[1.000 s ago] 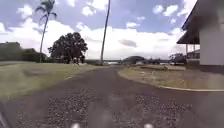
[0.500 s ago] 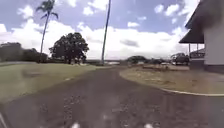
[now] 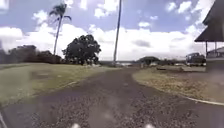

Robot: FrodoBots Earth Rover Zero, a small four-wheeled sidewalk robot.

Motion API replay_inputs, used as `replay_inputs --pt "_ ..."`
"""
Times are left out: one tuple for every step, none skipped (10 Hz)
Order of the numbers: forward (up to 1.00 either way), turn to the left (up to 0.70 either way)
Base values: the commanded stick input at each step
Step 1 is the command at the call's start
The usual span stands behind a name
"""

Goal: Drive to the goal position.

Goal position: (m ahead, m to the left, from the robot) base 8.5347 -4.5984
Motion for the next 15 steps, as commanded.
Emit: replay_inputs --pt "0.70 0.00" --pt "0.70 0.00" --pt "0.70 0.00" --pt "0.70 0.00" --pt "0.70 0.00" --pt "0.70 0.00" --pt "0.70 0.00" --pt "0.70 0.00" --pt "0.70 0.00" --pt "0.70 0.00" --pt "0.70 0.00" --pt "0.70 0.00" --pt "0.70 0.00" --pt "0.70 0.00" --pt "0.70 0.00"
